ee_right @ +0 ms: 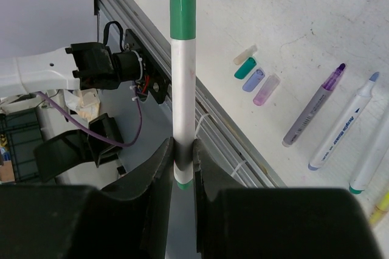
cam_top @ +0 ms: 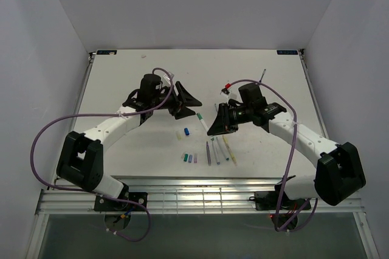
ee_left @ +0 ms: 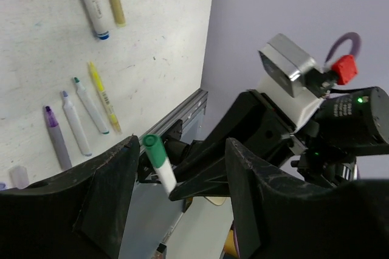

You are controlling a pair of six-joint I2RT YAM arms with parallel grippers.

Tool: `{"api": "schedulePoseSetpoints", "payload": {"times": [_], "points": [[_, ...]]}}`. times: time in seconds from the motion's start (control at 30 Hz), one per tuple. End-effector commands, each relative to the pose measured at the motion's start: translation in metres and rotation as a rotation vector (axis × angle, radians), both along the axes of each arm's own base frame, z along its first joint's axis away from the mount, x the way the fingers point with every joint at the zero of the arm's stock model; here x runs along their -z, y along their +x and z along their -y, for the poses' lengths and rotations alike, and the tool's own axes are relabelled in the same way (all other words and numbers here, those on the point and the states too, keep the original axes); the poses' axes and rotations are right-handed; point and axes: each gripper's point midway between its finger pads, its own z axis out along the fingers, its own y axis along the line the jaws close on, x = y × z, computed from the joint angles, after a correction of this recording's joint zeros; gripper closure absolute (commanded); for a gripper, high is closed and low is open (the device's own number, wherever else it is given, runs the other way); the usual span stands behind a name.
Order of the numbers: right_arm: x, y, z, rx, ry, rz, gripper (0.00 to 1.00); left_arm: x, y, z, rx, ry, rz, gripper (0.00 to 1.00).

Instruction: Open the pen caps

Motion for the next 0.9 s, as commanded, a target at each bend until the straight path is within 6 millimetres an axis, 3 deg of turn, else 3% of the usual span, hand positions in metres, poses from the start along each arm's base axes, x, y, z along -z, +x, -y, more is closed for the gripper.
{"api": "schedulePoseSetpoints", "payload": {"times": [0.0,0.23,0.87], "points": [[-0.011,-0.001,-0.001,0.010,0.031,0.036,0.92,-0.006,-0.009,-0.013,-0.050,0.050,0.010,0.32],[-0.014,-0.006,-0.002,0.008,0.042,0.044,0.92,0.001,-0.014,-0.022,-0.083,0.103,-0.018,0.32],[-0.009,-0.005,-0.024,-0.026,0.041,0.031,0.92,0.005,-0.021,0.000,-0.027,0.089,-0.058,0.34]]}}
